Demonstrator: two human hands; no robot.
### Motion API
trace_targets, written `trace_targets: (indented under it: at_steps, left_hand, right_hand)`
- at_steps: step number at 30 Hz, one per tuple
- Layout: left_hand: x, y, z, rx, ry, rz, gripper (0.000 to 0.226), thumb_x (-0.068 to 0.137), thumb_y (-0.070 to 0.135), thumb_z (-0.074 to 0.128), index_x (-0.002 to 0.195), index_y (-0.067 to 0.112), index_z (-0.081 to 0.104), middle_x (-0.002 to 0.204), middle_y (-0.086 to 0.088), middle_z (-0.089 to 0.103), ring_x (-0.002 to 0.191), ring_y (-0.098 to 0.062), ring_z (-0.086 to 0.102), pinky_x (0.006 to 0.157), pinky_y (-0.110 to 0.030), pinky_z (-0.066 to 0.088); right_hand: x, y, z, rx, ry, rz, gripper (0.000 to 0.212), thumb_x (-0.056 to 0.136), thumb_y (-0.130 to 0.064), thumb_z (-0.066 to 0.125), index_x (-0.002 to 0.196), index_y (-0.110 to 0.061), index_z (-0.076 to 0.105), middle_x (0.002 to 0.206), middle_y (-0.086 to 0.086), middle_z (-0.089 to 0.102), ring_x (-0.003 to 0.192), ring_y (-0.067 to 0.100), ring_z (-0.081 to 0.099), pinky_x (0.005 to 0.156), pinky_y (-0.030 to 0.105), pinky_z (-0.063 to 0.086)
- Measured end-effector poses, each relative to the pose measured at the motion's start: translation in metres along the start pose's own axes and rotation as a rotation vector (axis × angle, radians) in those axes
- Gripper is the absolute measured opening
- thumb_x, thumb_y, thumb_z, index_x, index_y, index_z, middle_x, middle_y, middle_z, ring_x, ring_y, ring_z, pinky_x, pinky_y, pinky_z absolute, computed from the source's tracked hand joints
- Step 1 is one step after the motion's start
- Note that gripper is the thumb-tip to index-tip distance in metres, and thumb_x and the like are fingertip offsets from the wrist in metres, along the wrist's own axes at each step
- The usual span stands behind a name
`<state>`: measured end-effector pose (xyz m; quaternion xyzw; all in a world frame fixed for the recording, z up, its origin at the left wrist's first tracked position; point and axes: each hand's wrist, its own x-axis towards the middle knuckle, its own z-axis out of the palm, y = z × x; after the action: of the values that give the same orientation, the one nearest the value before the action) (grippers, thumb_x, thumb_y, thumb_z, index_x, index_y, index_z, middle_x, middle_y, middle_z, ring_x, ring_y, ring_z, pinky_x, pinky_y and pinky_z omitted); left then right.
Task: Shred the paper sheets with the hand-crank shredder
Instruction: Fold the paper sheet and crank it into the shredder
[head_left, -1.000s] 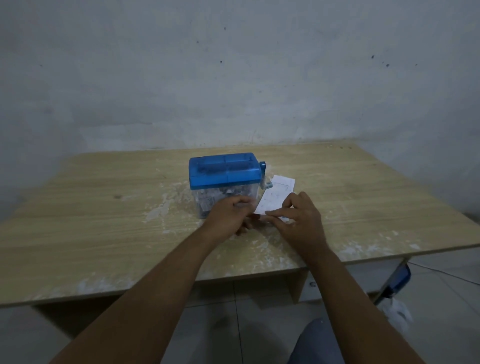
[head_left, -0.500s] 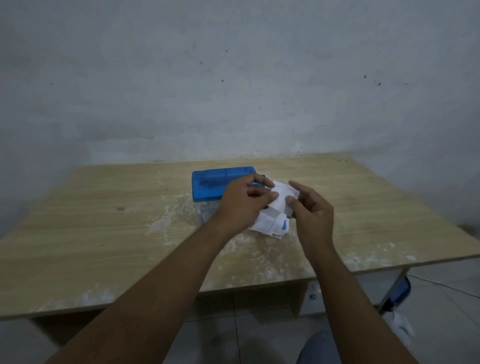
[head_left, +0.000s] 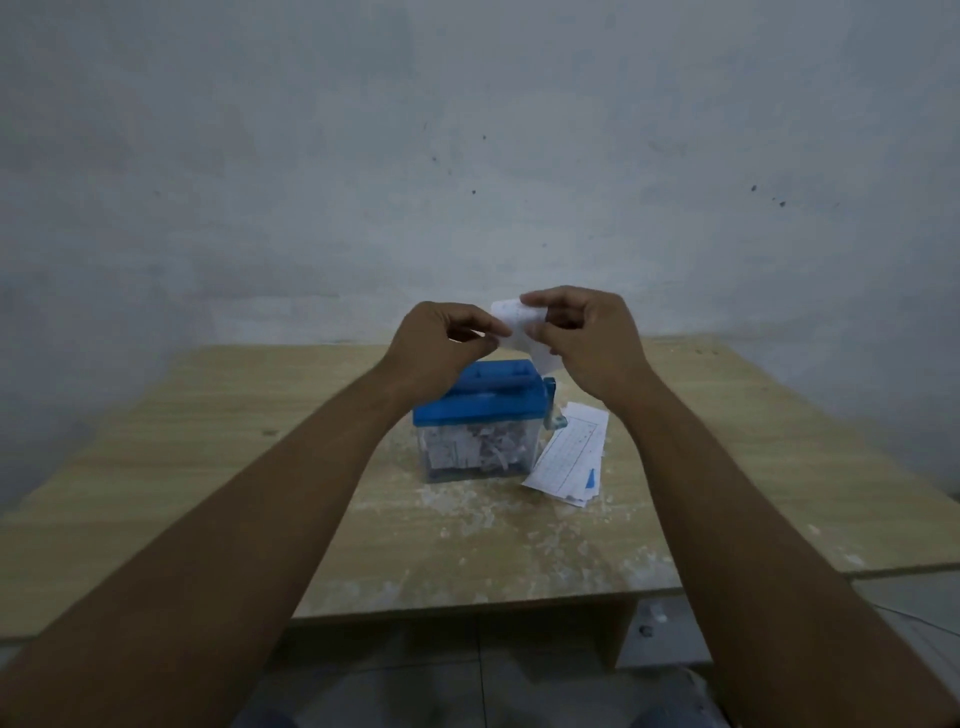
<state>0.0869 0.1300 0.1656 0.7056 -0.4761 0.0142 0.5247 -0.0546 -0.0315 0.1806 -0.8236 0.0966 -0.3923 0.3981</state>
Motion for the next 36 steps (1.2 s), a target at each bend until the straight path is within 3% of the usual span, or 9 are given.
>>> trace_targets:
  at_steps: [3, 9, 15, 19, 24, 28, 29, 33, 36]
  left_hand:
    - [0.004, -0.012, -0.009, 0.066, 0.025, -0.001, 0.017, 0.093, 0.009, 0.080, 0.102, 0.023, 0.085, 0.096, 0.014, 0.080, 0.088, 0.001, 0.074, 0.081, -0.009, 0.053]
    - [-0.002, -0.037, -0.013, 0.098, 0.037, -0.079, 0.016, 0.094, 0.011, 0.079, 0.099, 0.024, 0.085, 0.093, 0.012, 0.081, 0.088, 0.000, 0.074, 0.084, -0.022, 0.060]
    - [-0.005, -0.056, -0.007, 0.131, 0.027, -0.141, 0.015, 0.094, 0.013, 0.079, 0.101, 0.023, 0.086, 0.094, 0.013, 0.079, 0.089, 0.006, 0.070, 0.080, -0.004, 0.049]
    - [-0.007, -0.066, -0.002, 0.140, 0.010, -0.122, 0.015, 0.096, 0.017, 0.077, 0.102, 0.027, 0.085, 0.094, 0.021, 0.077, 0.090, 0.015, 0.066, 0.084, 0.001, 0.045]
    - [-0.008, -0.066, 0.004, 0.031, 0.000, -0.113, 0.017, 0.090, 0.033, 0.084, 0.107, 0.032, 0.084, 0.105, 0.022, 0.077, 0.101, 0.013, 0.066, 0.086, 0.000, 0.045]
    - [-0.011, -0.069, 0.012, -0.054, 0.012, -0.161, 0.033, 0.080, 0.039, 0.092, 0.110, 0.029, 0.084, 0.103, 0.021, 0.078, 0.097, 0.014, 0.067, 0.083, -0.001, 0.048]
    - [-0.012, -0.071, 0.015, -0.052, 0.023, -0.166, 0.037, 0.077, 0.041, 0.093, 0.111, 0.027, 0.084, 0.102, 0.023, 0.077, 0.095, 0.016, 0.066, 0.082, 0.000, 0.048]
    - [-0.014, -0.078, 0.020, -0.069, 0.053, -0.163, 0.042, 0.073, 0.040, 0.095, 0.112, 0.025, 0.084, 0.105, 0.022, 0.073, 0.092, 0.021, 0.063, 0.080, 0.000, 0.047]
    - [-0.015, -0.080, 0.020, -0.082, 0.061, -0.178, 0.041, 0.073, 0.041, 0.095, 0.110, 0.029, 0.084, 0.109, 0.025, 0.070, 0.093, 0.021, 0.063, 0.080, -0.003, 0.050]
  right_hand:
    - [0.013, 0.000, 0.017, -0.073, -0.054, -0.022, 0.025, 0.089, -0.014, 0.081, 0.110, -0.029, 0.081, 0.098, -0.012, 0.078, 0.086, 0.001, 0.072, 0.078, 0.015, 0.059]
    - [0.025, 0.014, 0.038, -0.157, -0.136, -0.015, 0.027, 0.089, -0.012, 0.082, 0.110, -0.029, 0.082, 0.101, -0.009, 0.080, 0.091, 0.001, 0.074, 0.088, 0.024, 0.062]
    - [0.023, 0.031, 0.050, -0.193, -0.184, 0.054, 0.028, 0.090, -0.009, 0.079, 0.109, -0.031, 0.082, 0.107, -0.004, 0.079, 0.097, 0.006, 0.073, 0.088, 0.024, 0.061]
    - [0.023, 0.038, 0.052, -0.213, -0.215, 0.083, 0.027, 0.091, -0.011, 0.078, 0.107, -0.032, 0.082, 0.100, -0.005, 0.079, 0.094, 0.005, 0.072, 0.081, 0.020, 0.058]
    - [0.025, 0.042, 0.055, -0.216, -0.208, 0.096, 0.029, 0.092, -0.007, 0.074, 0.106, -0.031, 0.082, 0.081, -0.009, 0.078, 0.077, 0.003, 0.072, 0.072, 0.022, 0.060]
    - [0.025, 0.043, 0.056, -0.217, -0.227, 0.089, 0.038, 0.091, 0.001, 0.066, 0.114, -0.027, 0.079, 0.053, -0.017, 0.062, 0.051, 0.000, 0.053, 0.053, 0.012, 0.040]
    - [0.025, 0.044, 0.056, -0.217, -0.228, 0.086, 0.041, 0.091, 0.001, 0.067, 0.118, -0.028, 0.077, 0.056, -0.019, 0.062, 0.053, 0.000, 0.054, 0.055, 0.010, 0.039]
    - [0.013, 0.055, 0.054, -0.215, -0.094, 0.073, 0.042, 0.096, -0.011, 0.068, 0.129, -0.037, 0.070, 0.102, -0.019, 0.071, 0.090, 0.005, 0.066, 0.073, 0.014, 0.051]
    - [-0.006, 0.075, 0.050, -0.235, 0.107, 0.115, 0.029, 0.105, -0.018, 0.054, 0.123, -0.031, 0.072, 0.109, -0.015, 0.070, 0.094, 0.004, 0.063, 0.081, 0.016, 0.051]
